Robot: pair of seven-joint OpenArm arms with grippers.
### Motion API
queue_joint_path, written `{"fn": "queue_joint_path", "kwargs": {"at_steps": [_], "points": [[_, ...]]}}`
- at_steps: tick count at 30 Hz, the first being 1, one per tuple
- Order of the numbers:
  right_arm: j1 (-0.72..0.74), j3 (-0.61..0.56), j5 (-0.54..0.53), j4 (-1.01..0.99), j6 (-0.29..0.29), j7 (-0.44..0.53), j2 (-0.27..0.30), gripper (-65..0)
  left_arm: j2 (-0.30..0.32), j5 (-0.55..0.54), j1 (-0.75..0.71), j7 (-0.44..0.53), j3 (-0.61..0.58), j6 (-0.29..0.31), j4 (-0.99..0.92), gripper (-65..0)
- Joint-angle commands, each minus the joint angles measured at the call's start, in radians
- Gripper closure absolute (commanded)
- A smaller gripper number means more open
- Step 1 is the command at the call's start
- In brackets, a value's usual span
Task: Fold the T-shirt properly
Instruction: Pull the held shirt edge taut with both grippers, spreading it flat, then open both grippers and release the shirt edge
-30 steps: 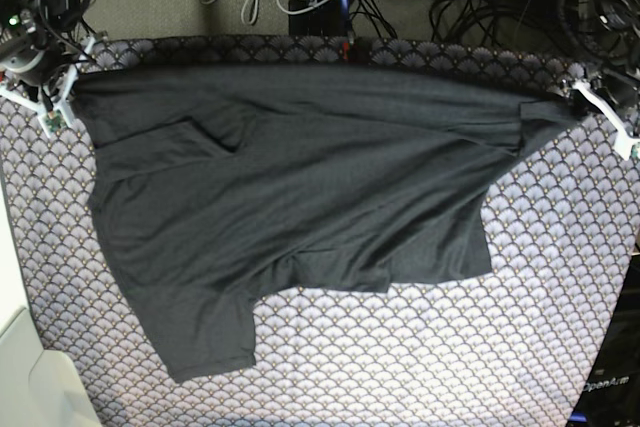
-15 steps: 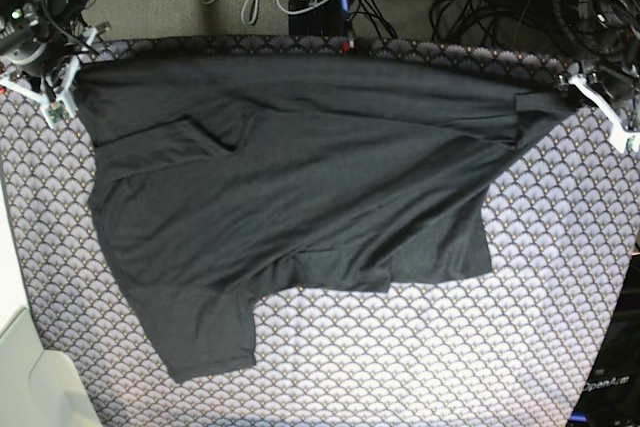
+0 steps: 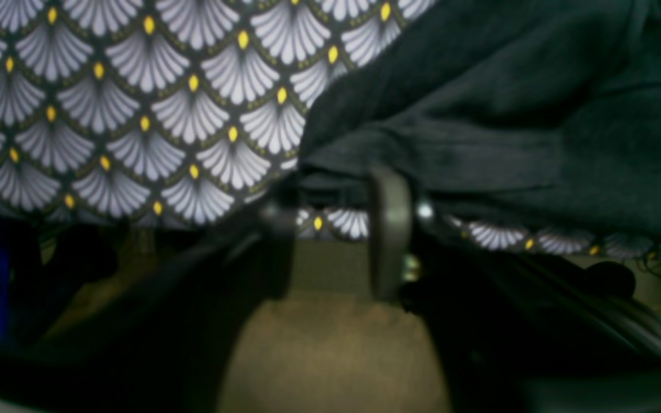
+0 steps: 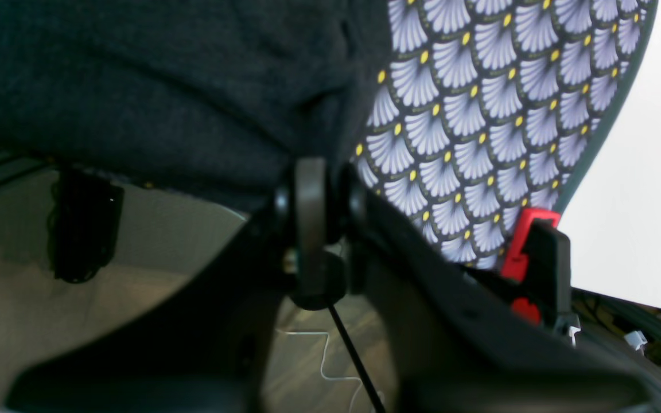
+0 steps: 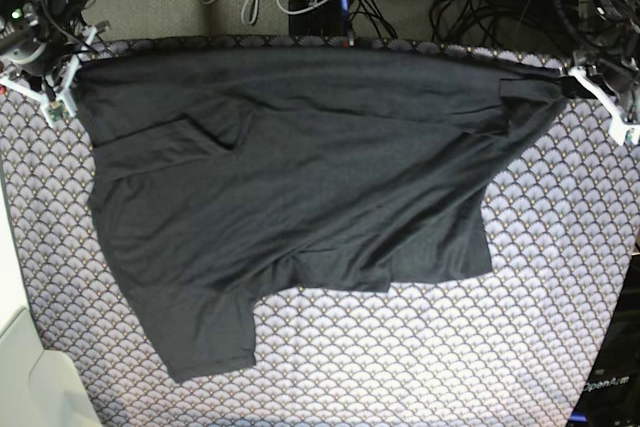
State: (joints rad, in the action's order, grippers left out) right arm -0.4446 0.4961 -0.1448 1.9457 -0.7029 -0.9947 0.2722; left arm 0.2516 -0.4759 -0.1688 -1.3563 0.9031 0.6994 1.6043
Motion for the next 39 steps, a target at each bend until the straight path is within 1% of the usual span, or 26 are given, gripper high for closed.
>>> {"fn": "queue_joint_path", "kwargs": {"at_steps": [1, 4, 7, 14, 19, 22, 27, 29, 34, 37, 39], "points": [[-0.003, 0.008, 0.004, 0.013, 0.005, 0.007, 0.019, -12.1, 0.019, -0.008, -0.001, 0.010, 0.004, -0.001, 0.020, -27.5], [-0.003, 0.009, 0.004, 0.013, 0.005, 0.007, 0.019, -18.5, 0.019, -0.002, 0.001, 0.010, 0.006, -0.001, 0.020, -31.4], [-0.003, 0.013, 0.004, 0.013, 0.005, 0.007, 0.019, -21.1, 0.019, -0.001, 0.002, 0.010, 0.011, -0.001, 0.020, -31.9], [-0.016, 0.020, 0.004, 0.014, 0.005, 0.007, 0.019, -21.2, 0.027, -0.005, -0.001, 0.010, 0.017, -0.001, 0.020, -31.9], [-0.012, 0.074, 0.004, 0.014, 0.005, 0.009, 0.019, -21.3, 0.039, -0.007, 0.007, 0.010, 0.123, -0.001, 0.017, -31.9], [0.000, 0.111, 0.004, 0.014, 0.005, 0.015, 0.020, -21.4, 0.061, -0.008, 0.028, 0.008, 0.132, -0.001, 0.014, -31.9], [0.083, 0.158, 0.004, 0.014, 0.005, 0.007, 0.022, -21.5, 0.065, -0.007, 0.054, 0.011, 0.133, -0.001, 0.012, -31.8], [0.122, 0.154, 0.004, 0.014, 0.005, 0.007, 0.026, -21.5, 0.064, -0.001, 0.091, 0.011, 0.133, -0.001, 0.008, -31.8], [0.254, 0.106, 0.006, 0.007, 0.005, 0.007, 0.060, -21.5, 0.055, 0.001, 0.202, 0.011, 0.127, -0.001, -0.011, -31.9], [0.369, 0.080, 0.006, -0.068, 0.005, 0.017, 0.075, -21.5, 0.053, 0.003, 0.286, 0.011, 0.121, -0.001, -0.046, -31.9], [0.455, 0.065, 0.006, -0.153, 0.005, 0.018, 0.088, -21.5, 0.053, 0.003, 0.338, 0.015, 0.087, -0.001, -0.086, -31.9]]}}
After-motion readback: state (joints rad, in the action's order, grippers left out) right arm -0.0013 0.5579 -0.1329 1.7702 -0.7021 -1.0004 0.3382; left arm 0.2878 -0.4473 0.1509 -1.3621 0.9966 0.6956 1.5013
